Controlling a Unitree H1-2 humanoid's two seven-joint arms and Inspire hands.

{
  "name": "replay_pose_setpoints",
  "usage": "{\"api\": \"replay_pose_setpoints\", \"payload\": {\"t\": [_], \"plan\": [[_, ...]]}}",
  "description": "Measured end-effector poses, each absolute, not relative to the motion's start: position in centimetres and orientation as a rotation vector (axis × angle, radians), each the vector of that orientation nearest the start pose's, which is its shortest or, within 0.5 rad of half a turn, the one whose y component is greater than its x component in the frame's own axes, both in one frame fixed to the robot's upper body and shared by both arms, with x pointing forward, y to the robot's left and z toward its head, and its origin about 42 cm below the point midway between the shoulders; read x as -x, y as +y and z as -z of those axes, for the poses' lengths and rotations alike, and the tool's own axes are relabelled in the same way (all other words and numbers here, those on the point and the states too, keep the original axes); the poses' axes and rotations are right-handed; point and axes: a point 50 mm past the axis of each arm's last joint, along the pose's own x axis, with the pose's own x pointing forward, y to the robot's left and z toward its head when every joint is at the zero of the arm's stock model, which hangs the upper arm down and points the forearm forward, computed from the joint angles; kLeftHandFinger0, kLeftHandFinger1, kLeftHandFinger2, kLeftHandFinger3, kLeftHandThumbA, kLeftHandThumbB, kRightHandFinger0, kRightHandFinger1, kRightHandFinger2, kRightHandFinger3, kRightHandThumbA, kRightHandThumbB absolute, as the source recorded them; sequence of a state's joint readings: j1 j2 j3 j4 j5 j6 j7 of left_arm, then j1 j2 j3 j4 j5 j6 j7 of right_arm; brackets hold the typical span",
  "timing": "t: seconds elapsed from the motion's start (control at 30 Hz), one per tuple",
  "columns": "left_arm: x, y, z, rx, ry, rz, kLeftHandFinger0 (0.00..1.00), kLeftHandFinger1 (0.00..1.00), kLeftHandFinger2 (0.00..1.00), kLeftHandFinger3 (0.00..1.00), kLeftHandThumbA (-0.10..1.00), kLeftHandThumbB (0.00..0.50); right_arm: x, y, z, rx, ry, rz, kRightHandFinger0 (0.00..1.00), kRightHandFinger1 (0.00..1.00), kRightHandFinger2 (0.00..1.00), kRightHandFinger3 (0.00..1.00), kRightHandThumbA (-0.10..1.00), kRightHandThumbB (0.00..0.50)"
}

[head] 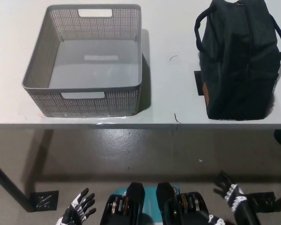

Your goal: Use both hands to pick up a lunch bag on the right hand side and place it into a container on the left hand side

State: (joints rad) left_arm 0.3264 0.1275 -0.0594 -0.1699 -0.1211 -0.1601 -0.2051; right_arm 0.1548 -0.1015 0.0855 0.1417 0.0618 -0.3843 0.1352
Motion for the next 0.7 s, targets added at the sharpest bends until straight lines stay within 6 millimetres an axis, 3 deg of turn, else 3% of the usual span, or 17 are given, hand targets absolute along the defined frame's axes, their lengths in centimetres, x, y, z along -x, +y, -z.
{"api": "replay_pose_setpoints", "payload": {"t": [0.13, 0.2, 0.33, 0.43, 0.57, 0.7], "plan": [[-16.2, 23.2, -10.0, -0.012, -0.078, 0.232, 1.00, 1.00, 1.00, 1.00, 1.00, 0.114, -19.6, -23.9, -5.7, 0.044, -0.112, -0.147, 0.92, 0.97, 1.00, 1.00, 1.00, 0.240], [-16.0, 22.9, -10.7, -0.016, -0.105, 0.247, 1.00, 1.00, 1.00, 1.00, 1.00, 0.118, -18.7, -24.2, -6.3, 0.046, -0.129, -0.133, 0.91, 0.95, 1.00, 1.00, 1.00, 0.265], [-16.6, 22.4, -12.5, -0.028, -0.171, 0.280, 1.00, 1.00, 1.00, 1.00, 1.00, 0.080, -18.7, -24.6, -8.2, 0.056, -0.189, -0.120, 0.88, 0.92, 1.00, 1.00, 1.00, 0.254], [-17.9, 21.0, -14.8, -0.024, -0.267, 0.333, 1.00, 1.00, 1.00, 1.00, 1.00, 0.079, -19.3, -24.8, -11.0, 0.054, -0.280, -0.115, 0.86, 0.90, 1.00, 1.00, 1.00, 0.251], [-20.2, 19.4, -17.1, -0.031, -0.356, 0.382, 1.00, 1.00, 1.00, 1.00, 1.00, 0.167, -20.2, -25.0, -13.6, 0.060, -0.367, -0.112, 0.87, 0.90, 0.99, 1.00, 1.00, 0.234], [-23.4, 16.8, -20.5, -0.034, -0.480, 0.440, 1.00, 1.00, 1.00, 1.00, 1.00, 0.197, -21.1, -25.8, -15.8, 0.082, -0.450, -0.094, 0.89, 0.93, 1.00, 1.00, 1.00, 0.262]]}}
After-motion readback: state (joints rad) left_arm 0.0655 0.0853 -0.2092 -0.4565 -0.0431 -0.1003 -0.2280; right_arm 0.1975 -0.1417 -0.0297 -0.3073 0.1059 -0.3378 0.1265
